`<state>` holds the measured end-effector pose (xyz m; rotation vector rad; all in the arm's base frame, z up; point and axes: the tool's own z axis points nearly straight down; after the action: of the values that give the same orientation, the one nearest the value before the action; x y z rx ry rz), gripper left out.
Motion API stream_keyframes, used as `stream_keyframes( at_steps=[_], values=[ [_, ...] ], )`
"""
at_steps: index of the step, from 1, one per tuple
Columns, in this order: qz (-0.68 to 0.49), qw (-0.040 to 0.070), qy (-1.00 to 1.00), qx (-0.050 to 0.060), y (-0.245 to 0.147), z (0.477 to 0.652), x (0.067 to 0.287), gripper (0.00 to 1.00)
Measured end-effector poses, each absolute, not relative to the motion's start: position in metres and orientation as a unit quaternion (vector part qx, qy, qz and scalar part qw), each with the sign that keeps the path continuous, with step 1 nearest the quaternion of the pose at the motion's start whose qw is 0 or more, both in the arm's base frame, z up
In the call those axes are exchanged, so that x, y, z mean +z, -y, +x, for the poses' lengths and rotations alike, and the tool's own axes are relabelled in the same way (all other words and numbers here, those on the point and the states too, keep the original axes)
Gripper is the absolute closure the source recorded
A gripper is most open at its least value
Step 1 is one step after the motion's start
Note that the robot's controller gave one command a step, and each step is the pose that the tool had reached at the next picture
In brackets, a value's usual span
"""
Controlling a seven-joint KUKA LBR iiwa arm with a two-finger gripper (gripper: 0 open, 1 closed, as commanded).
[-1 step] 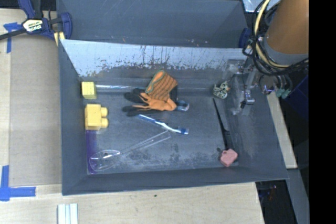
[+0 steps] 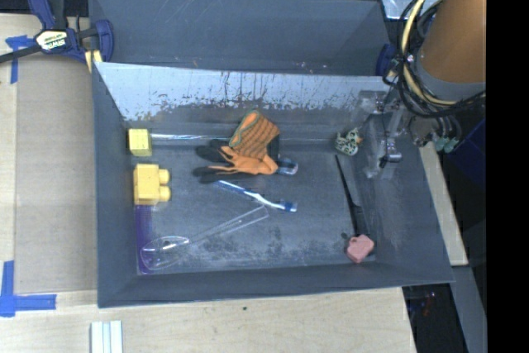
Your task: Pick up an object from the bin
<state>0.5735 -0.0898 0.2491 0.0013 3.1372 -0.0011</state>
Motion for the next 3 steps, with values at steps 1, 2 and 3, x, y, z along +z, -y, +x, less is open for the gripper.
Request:
stream_keyframes(
  at_steps=[1,2,3],
  values=[
    [-0.181,0.005,-0.983,-0.001,0.067,0.596,0.175,0.00],
    [-0.365,0.004,-0.931,-0.002,0.064,0.623,0.160,0.00],
    [-0.307,0.004,-0.952,0.000,-0.017,0.617,0.121,0.00]
  ],
)
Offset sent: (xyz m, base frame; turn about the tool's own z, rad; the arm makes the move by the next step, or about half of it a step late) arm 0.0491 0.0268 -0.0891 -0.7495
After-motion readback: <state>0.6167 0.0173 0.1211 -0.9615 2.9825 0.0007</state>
